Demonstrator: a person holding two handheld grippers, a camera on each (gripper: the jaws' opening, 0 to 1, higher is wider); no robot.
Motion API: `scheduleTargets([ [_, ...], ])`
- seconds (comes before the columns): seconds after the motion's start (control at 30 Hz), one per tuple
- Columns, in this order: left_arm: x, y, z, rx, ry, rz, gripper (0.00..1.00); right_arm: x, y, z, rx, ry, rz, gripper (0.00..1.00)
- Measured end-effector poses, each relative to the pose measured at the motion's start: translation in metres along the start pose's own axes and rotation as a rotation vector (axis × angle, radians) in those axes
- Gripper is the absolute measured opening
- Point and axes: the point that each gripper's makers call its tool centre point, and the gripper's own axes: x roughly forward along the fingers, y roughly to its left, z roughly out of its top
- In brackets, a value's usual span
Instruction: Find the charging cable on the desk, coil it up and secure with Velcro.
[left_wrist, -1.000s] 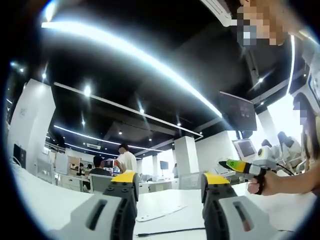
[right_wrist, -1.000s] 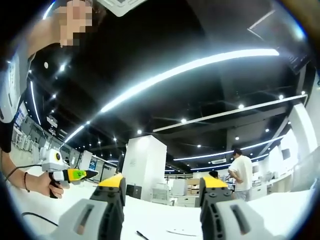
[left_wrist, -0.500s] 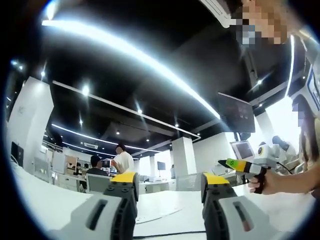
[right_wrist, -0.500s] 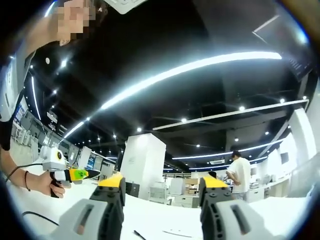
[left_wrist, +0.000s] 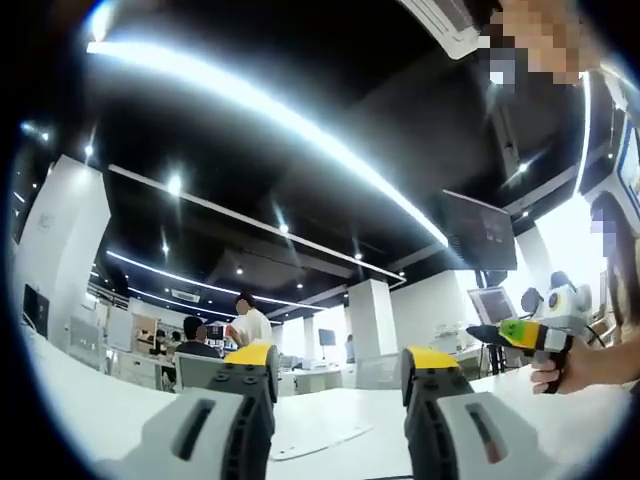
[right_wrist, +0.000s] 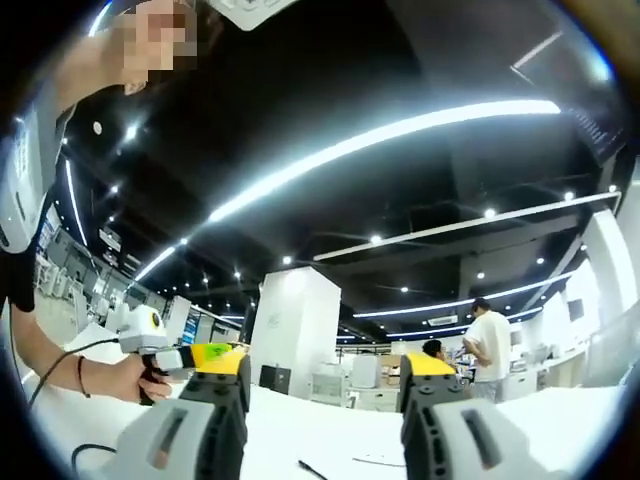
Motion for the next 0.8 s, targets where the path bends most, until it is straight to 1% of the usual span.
scheduleTargets([
  [0.07, 0.005, -0.001, -0.003, -0.005, 0.007, -0.001, 0.5, 0.001, 0.013, 0.001, 0.006, -0.001, 0.016, 0.61],
  [0.1, 0.009, -0.002, -0.004, -0.024, 0.0, -0.004, 0.5, 0.001, 0.016, 0.001, 0.009, -0.002, 0.02, 0.61],
  [0.17, 0.013, -0.002, -0.005, -0.029, 0.004, -0.001, 0.5, 0.001, 0.023, 0.003, 0.023, -0.009, 0.029, 0.61],
  [0.23, 0.013, -0.002, -0.006, -0.029, 0.007, -0.001, 0.5, 0.002, 0.028, 0.004, 0.026, -0.017, 0.039, 0.61],
  [0.33, 0.006, -0.003, -0.004, -0.014, 0.017, 0.0, 0.5, 0.004, 0.028, 0.003, 0.022, -0.014, 0.047, 0.61],
  [0.47, -0.016, 0.001, 0.011, 0.022, 0.006, 0.031, 0.5, 0.009, 0.013, -0.002, 0.016, -0.011, 0.038, 0.61],
  [0.57, -0.028, 0.003, 0.019, 0.033, 0.0, 0.048, 0.5, 0.012, 0.004, -0.006, 0.006, -0.005, 0.034, 0.61],
  [0.73, -0.039, 0.003, 0.026, 0.055, -0.004, 0.057, 0.5, 0.014, -0.009, -0.011, -0.008, 0.0, 0.027, 0.61],
  [0.8, -0.041, 0.005, 0.028, 0.046, -0.017, 0.065, 0.5, 0.016, -0.014, -0.012, -0.019, 0.0, 0.026, 0.61],
])
